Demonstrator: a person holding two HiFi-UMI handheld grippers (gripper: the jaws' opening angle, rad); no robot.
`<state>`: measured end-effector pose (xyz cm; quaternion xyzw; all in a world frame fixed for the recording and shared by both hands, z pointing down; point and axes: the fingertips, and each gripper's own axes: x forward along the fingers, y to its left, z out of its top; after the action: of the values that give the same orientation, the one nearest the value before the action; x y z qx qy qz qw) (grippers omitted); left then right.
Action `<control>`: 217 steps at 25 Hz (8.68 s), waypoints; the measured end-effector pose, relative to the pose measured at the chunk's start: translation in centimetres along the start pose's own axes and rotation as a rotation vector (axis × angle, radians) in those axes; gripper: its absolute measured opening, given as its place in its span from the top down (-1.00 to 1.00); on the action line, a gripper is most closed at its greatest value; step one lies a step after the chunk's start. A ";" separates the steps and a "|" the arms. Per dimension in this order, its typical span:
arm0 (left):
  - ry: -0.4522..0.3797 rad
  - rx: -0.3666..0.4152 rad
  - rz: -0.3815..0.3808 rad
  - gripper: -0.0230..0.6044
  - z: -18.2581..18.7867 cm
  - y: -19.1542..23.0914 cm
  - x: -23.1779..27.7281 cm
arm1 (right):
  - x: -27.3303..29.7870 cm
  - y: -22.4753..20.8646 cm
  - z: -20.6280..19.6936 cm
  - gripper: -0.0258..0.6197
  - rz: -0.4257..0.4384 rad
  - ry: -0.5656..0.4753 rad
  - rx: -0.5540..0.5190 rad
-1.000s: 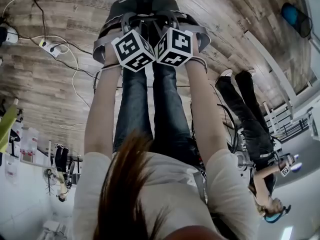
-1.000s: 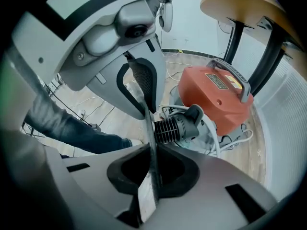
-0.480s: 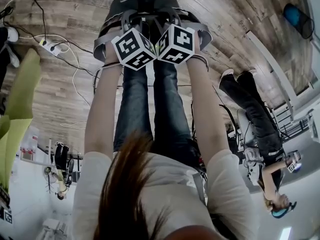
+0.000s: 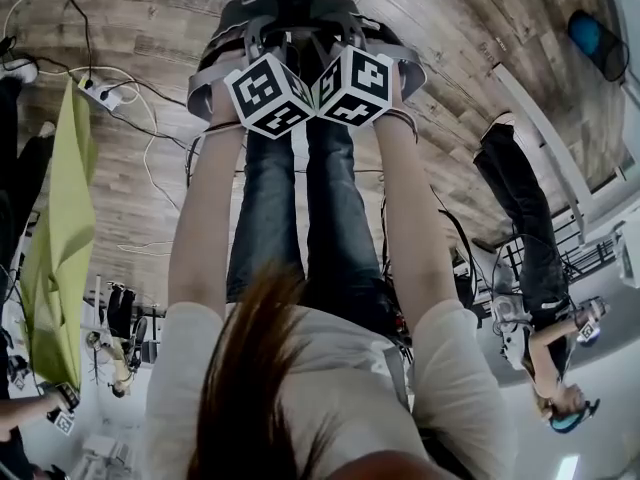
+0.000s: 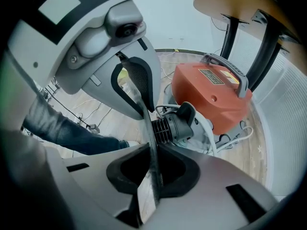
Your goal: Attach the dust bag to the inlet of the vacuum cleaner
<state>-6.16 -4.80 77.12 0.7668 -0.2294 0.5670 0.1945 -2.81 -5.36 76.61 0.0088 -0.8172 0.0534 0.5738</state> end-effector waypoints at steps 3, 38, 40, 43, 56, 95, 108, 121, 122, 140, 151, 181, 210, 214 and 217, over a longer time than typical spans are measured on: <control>-0.001 -0.005 0.001 0.69 0.2 0.2 -0.1 | -0.1 -0.3 0.0 0.77 0.003 0.001 -0.002; 0.006 -0.078 0.038 0.47 -0.2 1.8 0.8 | 0.7 -1.9 -0.2 0.52 -0.013 0.010 0.122; 0.002 -0.102 0.041 0.41 0.0 1.8 0.7 | 0.4 -2.0 -0.5 0.48 -0.010 0.009 0.124; -0.006 -0.115 0.046 0.32 0.3 1.8 0.2 | -0.2 -2.3 -0.7 0.38 -0.020 -0.006 0.144; -0.114 -0.135 0.165 0.66 2.4 1.6 -3.7 | -3.9 -2.8 0.2 0.80 -0.107 -0.110 0.234; -0.585 -0.348 0.459 0.87 12.6 6.4 -31.4 | -32.8 -3.8 11.9 0.92 -0.441 -0.625 0.592; -0.764 -0.388 0.487 0.87 16.7 6.0 -43.1 | -45.5 -3.5 15.6 0.92 -0.556 -0.816 0.568; -0.966 -0.403 0.482 0.87 19.3 3.8 -53.6 | -54.1 -0.7 17.3 0.92 -0.594 -1.025 0.566; -0.975 -0.402 0.478 0.87 19.3 3.4 -54.1 | -54.8 -0.3 17.4 0.92 -0.592 -1.043 0.569; -1.124 -0.328 0.489 0.87 19.4 -1.3 -61.9 | -62.0 5.5 15.5 0.91 -0.658 -1.120 0.540; -1.156 -0.315 0.467 0.87 18.8 -3.1 -62.3 | -61.7 5.6 15.4 0.92 -0.700 -1.072 0.524; -1.128 -0.332 0.438 0.87 15.8 -3.3 -61.8 | -57.0 6.3 19.4 0.91 -0.643 -0.984 0.520; -1.119 -0.354 0.426 0.87 15.5 -1.8 -61.0 | -56.2 5.4 20.1 0.92 -0.637 -0.960 0.498; -1.120 -0.357 0.426 0.87 15.0 -2.0 -61.1 | -56.3 5.7 19.9 0.92 -0.652 -0.963 0.507; -1.122 -0.354 0.423 0.87 15.1 -2.1 -61.0 | -56.4 5.7 19.6 0.92 -0.661 -0.964 0.514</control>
<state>-8.51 -3.47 14.29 0.8420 -0.5338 0.0578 0.0521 -2.36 -4.22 16.60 0.4210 -0.8988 0.0579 0.1075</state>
